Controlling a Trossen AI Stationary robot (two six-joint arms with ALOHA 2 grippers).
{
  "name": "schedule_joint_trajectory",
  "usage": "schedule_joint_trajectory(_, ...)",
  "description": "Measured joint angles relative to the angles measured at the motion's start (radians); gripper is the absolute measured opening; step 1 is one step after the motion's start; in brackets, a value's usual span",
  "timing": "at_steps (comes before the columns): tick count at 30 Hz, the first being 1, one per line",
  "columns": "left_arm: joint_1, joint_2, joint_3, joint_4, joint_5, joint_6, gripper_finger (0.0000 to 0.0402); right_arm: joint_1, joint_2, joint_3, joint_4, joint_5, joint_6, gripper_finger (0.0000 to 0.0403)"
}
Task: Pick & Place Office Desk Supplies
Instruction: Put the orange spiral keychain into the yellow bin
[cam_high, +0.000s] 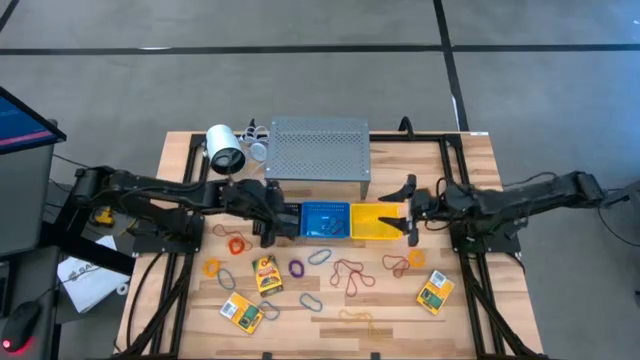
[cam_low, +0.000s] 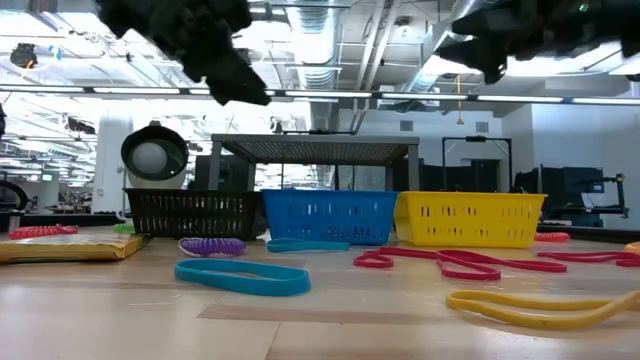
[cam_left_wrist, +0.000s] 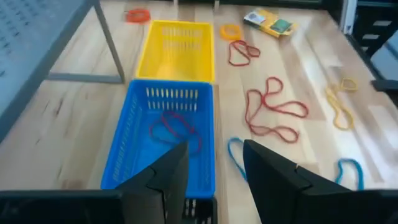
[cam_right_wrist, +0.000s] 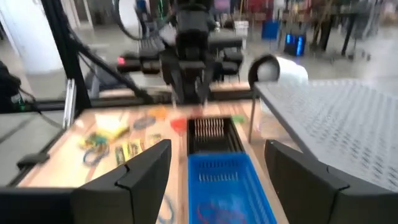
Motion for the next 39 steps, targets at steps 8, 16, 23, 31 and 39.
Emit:
schedule_joint_trajectory(8,0.003,-0.075,-0.147,0.237,-0.001,0.001,0.0149,-0.054,-0.113,0.063,-0.328,0.061,0.137,0.0255)
schedule_joint_trajectory(16,0.006,-0.089,-0.168,0.279,-0.011,0.005,0.0149,-0.145,-0.117,0.118,-0.635,0.107,0.335,0.0255)
schedule_joint_trajectory(23,0.006,-0.089,-0.168,0.280,-0.011,0.005,0.0149,-0.237,-0.012,0.231,-0.832,0.107,0.339,0.0255)
schedule_joint_trajectory(31,0.006,-0.089,-0.168,0.279,-0.011,0.005,0.0149,-0.354,0.218,0.352,-1.087,0.105,0.383,0.0255)
schedule_joint_trajectory(39,0.006,-0.089,-0.168,0.276,-0.011,0.005,0.0149,-0.474,0.398,0.371,-1.203,0.036,0.399,0.0255)
